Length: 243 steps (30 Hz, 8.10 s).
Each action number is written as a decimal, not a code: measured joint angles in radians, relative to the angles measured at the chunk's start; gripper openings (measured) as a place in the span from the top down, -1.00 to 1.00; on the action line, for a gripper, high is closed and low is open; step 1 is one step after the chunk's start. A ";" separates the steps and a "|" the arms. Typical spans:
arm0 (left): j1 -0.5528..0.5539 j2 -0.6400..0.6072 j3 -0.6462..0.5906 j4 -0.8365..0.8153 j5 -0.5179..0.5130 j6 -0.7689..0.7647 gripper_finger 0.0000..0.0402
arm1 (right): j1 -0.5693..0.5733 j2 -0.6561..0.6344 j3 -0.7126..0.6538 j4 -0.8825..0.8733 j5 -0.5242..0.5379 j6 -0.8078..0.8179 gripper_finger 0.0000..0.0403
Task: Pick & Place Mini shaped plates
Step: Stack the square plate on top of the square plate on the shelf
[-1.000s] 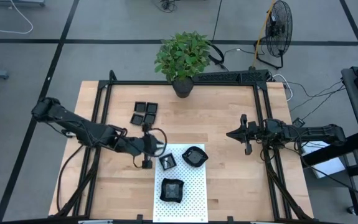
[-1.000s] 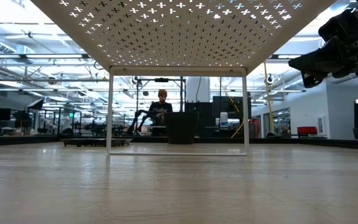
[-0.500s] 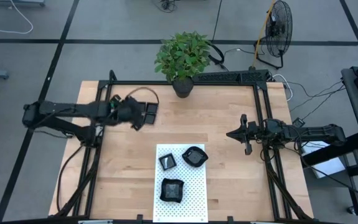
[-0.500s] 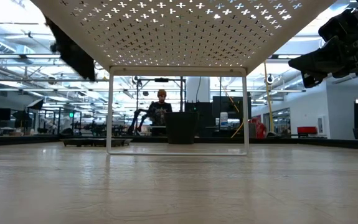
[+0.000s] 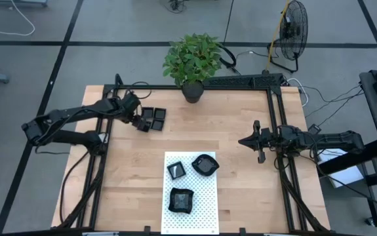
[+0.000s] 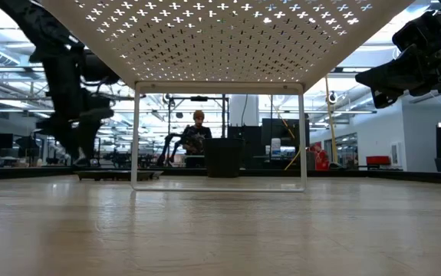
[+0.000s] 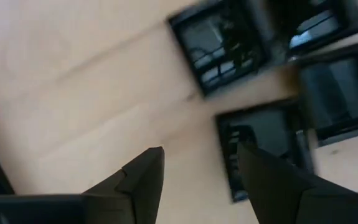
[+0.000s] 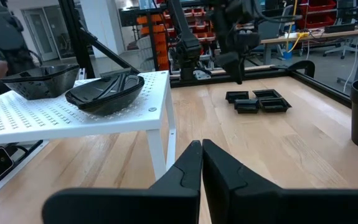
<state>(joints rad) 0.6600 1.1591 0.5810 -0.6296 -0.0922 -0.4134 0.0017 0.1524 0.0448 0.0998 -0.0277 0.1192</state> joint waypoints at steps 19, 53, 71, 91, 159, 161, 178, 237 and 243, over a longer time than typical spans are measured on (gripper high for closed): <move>-0.004 0.000 -0.098 0.134 0.041 -0.035 0.03 | 0.000 0.000 0.000 0.000 0.000 0.000 1.00; -0.055 0.000 -0.098 0.138 0.012 -0.044 0.03 | 0.000 0.000 0.000 0.000 0.000 0.000 1.00; -0.055 0.049 -0.168 0.304 0.013 -0.034 0.03 | 0.000 0.000 0.000 0.000 0.000 0.000 1.00; -0.055 0.048 -0.168 0.311 0.040 -0.037 0.80 | 0.000 0.000 0.000 0.000 0.000 0.000 1.00; -0.966 0.245 0.489 0.230 -0.126 0.111 0.98 | 0.000 0.000 0.000 0.000 0.000 0.000 1.00; -0.966 0.255 0.494 0.227 -0.126 0.095 0.96 | 0.000 0.000 0.000 0.000 0.000 0.000 1.00; -0.986 0.253 0.495 0.216 -0.145 0.109 0.69 | 0.000 0.000 0.000 0.000 0.000 0.000 1.00; -1.028 0.386 0.494 0.424 -0.353 0.389 0.37 | 0.000 0.000 0.000 0.000 0.000 0.000 1.00; -1.048 0.338 0.494 0.457 -0.363 0.434 0.37 | 0.000 0.000 0.000 0.000 0.000 0.000 1.00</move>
<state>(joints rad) -0.3885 1.4968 1.0752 -0.1730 -0.4547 0.0209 0.0013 0.1528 0.0448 0.0998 -0.0276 0.1192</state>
